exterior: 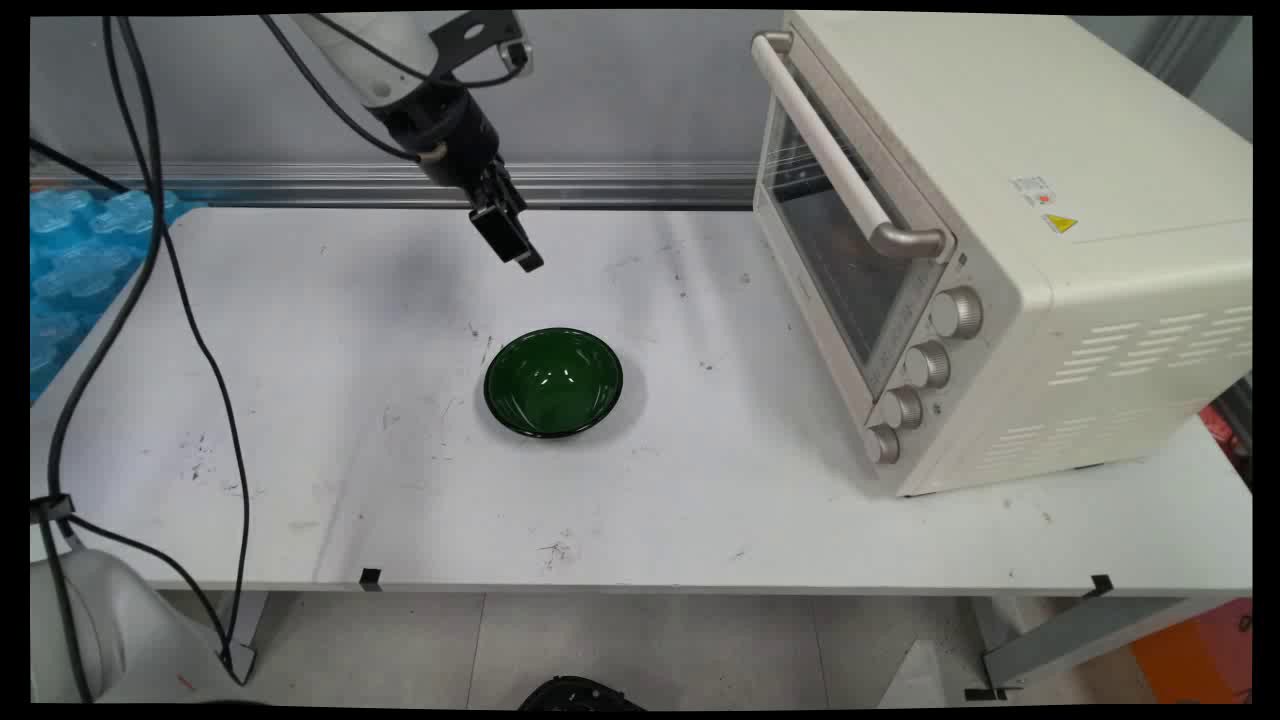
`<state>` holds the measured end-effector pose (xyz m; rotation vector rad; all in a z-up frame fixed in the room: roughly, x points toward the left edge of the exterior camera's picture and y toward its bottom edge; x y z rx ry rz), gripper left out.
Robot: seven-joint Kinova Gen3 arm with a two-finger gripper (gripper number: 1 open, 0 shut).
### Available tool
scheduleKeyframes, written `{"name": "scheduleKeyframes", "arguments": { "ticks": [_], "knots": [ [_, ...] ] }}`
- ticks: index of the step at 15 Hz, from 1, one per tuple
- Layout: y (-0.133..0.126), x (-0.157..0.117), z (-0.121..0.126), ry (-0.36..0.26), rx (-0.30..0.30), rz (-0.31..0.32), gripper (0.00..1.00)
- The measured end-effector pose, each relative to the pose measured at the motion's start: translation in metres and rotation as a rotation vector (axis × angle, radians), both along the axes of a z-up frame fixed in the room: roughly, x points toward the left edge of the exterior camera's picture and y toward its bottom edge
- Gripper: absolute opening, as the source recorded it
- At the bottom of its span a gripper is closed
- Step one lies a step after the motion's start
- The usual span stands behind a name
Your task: Open the oven
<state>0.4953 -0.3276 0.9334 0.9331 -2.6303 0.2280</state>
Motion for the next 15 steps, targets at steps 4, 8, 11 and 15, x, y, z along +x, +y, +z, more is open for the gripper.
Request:
{"name": "scheduleKeyframes", "arguments": {
  "ticks": [4,8,11,15],
  "knots": [
    [-0.005,-0.01,0.018,0.028,-0.028,-0.006,1.0],
    [-0.019,-0.025,0.04,0.06,-0.068,-0.018,1.0],
    [-0.037,-0.038,0.063,0.09,-0.106,-0.03,1.0],
    [-0.058,-0.057,0.089,0.131,-0.153,-0.047,0.0]
  ]
}}
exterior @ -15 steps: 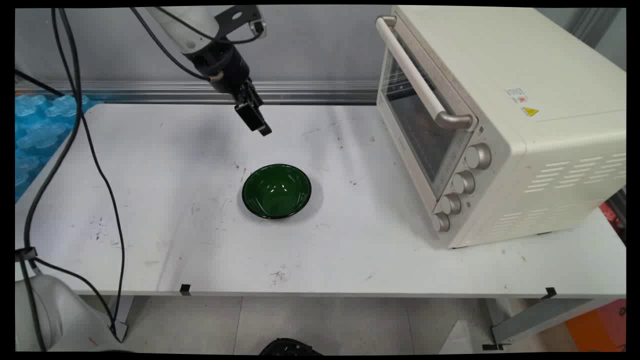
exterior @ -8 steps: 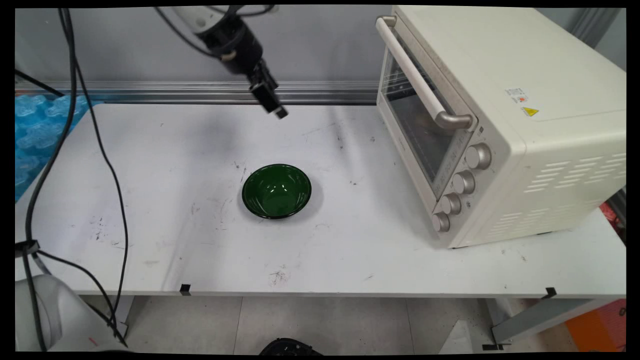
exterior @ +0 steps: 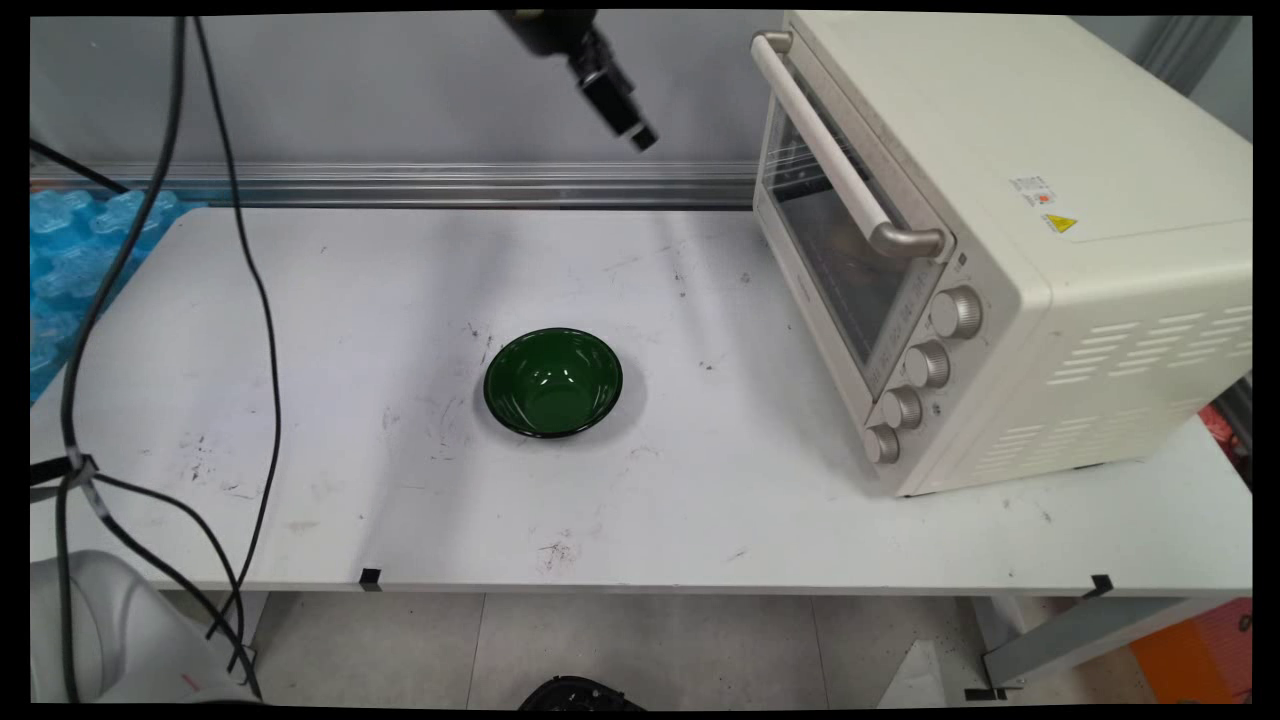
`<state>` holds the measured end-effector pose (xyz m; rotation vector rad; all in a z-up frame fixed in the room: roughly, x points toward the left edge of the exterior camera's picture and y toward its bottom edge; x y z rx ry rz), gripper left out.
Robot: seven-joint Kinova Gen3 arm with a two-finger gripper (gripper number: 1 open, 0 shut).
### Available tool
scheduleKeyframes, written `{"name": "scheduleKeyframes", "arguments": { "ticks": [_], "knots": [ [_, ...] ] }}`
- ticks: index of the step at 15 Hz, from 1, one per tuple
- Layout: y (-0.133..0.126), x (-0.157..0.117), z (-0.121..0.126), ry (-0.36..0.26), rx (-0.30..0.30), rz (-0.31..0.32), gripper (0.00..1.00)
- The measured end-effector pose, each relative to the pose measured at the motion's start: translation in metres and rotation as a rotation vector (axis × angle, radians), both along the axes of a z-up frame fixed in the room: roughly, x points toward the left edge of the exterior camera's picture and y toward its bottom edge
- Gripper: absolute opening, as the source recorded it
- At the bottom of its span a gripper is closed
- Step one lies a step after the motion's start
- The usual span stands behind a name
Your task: Open the oven
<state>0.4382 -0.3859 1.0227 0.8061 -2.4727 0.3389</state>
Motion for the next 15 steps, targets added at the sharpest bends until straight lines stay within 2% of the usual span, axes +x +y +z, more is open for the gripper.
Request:
{"name": "scheduleKeyframes", "arguments": {
  "ticks": [8,15],
  "knots": [
    [-0.038,-0.036,0.034,0.067,-0.076,-0.045,0.0],
    [-0.058,-0.072,0.045,0.092,-0.071,-0.096,0.0]
  ]
}}
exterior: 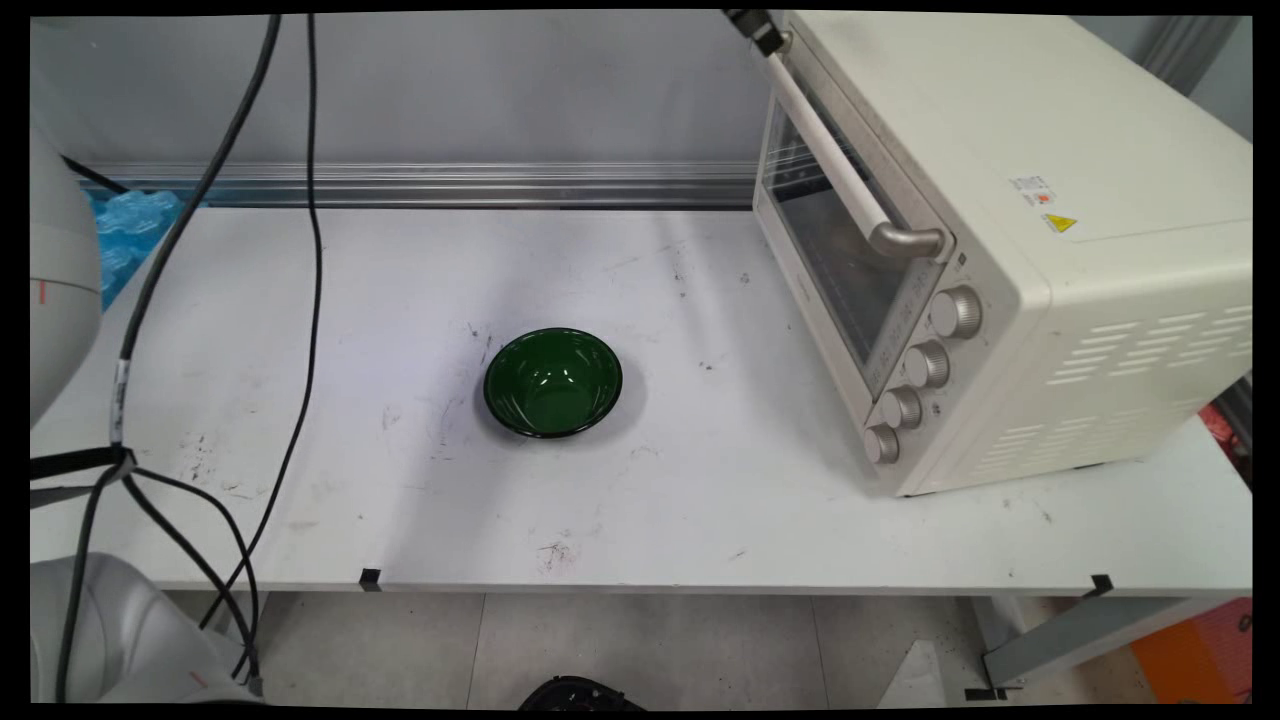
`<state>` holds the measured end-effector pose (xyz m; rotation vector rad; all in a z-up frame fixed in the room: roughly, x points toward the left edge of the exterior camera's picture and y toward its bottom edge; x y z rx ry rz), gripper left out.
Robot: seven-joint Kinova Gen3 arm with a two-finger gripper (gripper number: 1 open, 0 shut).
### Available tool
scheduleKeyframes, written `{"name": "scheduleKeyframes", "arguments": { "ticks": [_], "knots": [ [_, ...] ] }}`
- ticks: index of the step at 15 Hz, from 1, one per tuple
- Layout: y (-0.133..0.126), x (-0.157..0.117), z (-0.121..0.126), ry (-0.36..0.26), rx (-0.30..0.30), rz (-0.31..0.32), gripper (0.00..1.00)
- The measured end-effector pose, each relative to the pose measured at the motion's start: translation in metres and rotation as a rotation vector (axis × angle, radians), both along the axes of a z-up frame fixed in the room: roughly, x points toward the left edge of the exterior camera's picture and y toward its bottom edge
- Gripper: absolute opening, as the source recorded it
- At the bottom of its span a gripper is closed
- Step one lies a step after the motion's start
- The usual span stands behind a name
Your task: Open the oven
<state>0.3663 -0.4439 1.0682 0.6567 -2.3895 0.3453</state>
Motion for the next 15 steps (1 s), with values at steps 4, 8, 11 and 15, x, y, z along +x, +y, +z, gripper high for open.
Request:
{"name": "scheduleKeyframes", "arguments": {
  "ticks": [4,8,11,15],
  "knots": [
    [-0.007,-0.014,0.0,0.004,0.008,-0.013,0.0],
    [-0.015,-0.029,-0.005,0.007,0.017,-0.023,0.0],
    [-0.018,-0.038,-0.013,0.011,0.033,-0.016,0.0],
    [-0.021,-0.049,-0.026,0.014,0.057,-0.004,0.0]
  ]
}}
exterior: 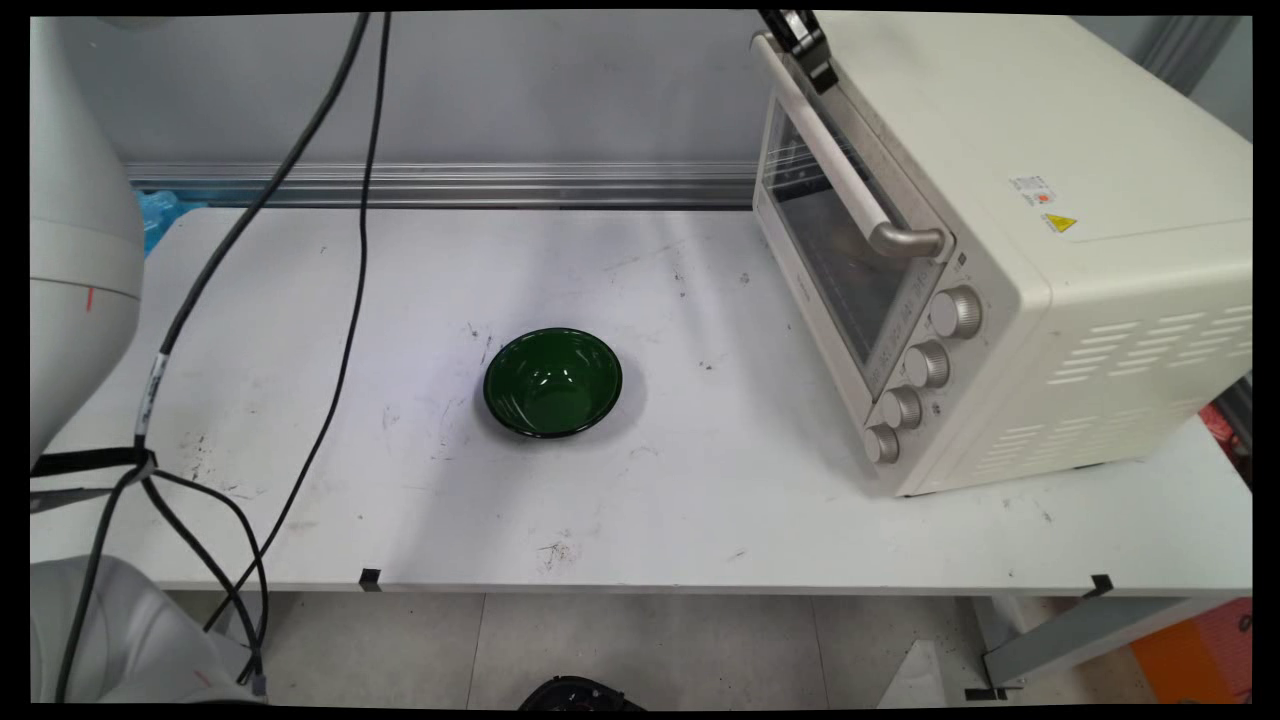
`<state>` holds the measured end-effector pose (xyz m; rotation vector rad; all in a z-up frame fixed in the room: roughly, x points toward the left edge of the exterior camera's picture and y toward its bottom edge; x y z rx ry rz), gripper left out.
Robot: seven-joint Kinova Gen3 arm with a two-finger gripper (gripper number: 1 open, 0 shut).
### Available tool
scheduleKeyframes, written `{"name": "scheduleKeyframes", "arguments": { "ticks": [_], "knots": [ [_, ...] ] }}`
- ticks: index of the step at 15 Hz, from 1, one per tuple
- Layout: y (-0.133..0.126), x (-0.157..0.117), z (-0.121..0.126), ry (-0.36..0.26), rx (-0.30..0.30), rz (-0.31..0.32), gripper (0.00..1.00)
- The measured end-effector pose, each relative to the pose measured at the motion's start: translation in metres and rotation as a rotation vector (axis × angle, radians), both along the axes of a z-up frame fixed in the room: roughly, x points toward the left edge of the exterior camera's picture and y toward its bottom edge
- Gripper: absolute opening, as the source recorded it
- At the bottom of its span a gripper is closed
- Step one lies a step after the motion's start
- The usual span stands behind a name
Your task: Open the oven
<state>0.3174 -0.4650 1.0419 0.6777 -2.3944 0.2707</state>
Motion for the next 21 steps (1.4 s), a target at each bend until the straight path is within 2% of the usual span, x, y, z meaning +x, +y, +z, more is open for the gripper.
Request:
{"name": "scheduleKeyframes", "arguments": {
  "ticks": [11,21],
  "knots": [
    [-0.009,-0.017,-0.027,0.015,0.031,0.024,0.0],
    [-0.002,-0.016,-0.043,0.0,0.056,0.021,0.0]
  ]
}}
